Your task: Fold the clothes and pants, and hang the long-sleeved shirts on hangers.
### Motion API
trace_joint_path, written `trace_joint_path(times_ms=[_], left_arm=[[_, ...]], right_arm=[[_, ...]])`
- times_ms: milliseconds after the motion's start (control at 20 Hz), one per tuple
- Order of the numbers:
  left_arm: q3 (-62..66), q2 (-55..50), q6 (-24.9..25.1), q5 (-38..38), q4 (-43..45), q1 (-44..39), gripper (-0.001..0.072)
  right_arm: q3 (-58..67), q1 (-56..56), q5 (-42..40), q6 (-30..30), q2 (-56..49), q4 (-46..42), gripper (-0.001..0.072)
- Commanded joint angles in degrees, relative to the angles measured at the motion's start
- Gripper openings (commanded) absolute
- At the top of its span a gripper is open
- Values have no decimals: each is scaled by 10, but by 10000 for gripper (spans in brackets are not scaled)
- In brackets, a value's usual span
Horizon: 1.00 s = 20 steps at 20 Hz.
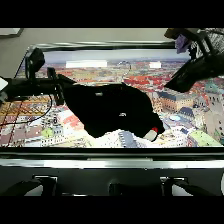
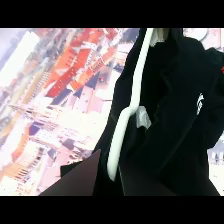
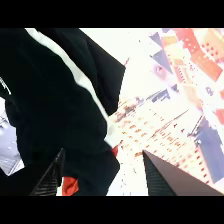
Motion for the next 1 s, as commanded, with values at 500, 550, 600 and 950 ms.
trace_joint_path(times_ms=[500,550,600,950], left_arm=[[0,38,-19,-7,0,-4,36],[0,38,-19,-10,0,-4,36],[0,38,-19,-12,0,-4,36],[0,38,-19,-14,0,-4,36]], right_arm=[[-137,94,-159,-117,-40,71,559],[-137,94,-167,-117,-45,83,559],[-137,94,-171,-119,-51,94,558],[-137,93,-135,-120,-98,169,479]])
